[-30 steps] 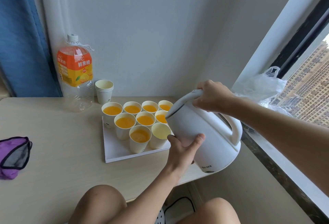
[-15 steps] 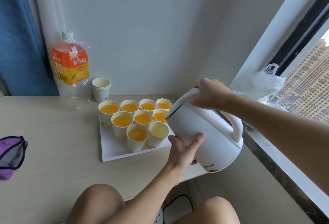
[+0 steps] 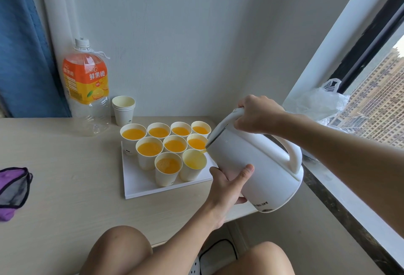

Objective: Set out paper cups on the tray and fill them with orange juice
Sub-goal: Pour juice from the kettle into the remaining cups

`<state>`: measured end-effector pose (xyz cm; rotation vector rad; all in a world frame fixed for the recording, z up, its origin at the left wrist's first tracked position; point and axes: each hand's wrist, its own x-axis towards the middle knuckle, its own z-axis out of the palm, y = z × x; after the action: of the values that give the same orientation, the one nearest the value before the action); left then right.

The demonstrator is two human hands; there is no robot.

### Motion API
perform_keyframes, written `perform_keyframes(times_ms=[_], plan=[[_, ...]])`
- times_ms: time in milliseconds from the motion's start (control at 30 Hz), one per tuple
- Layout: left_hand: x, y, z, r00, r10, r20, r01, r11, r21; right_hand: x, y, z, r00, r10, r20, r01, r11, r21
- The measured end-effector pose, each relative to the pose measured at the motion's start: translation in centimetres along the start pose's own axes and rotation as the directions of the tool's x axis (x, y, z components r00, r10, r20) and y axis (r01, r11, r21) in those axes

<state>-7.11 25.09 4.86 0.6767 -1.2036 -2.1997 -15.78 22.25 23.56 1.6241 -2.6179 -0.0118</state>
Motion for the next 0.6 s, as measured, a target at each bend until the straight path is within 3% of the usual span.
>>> perform_keyframes(times_ms=[600], plan=[[-0.11,-0.13,0.09,0.999,0.003,0.039,-0.002,1.000,-0.014,0.03,0.28,-0.02,1.000,-0.016,-0.005,0.016,1.000,-0.022]])
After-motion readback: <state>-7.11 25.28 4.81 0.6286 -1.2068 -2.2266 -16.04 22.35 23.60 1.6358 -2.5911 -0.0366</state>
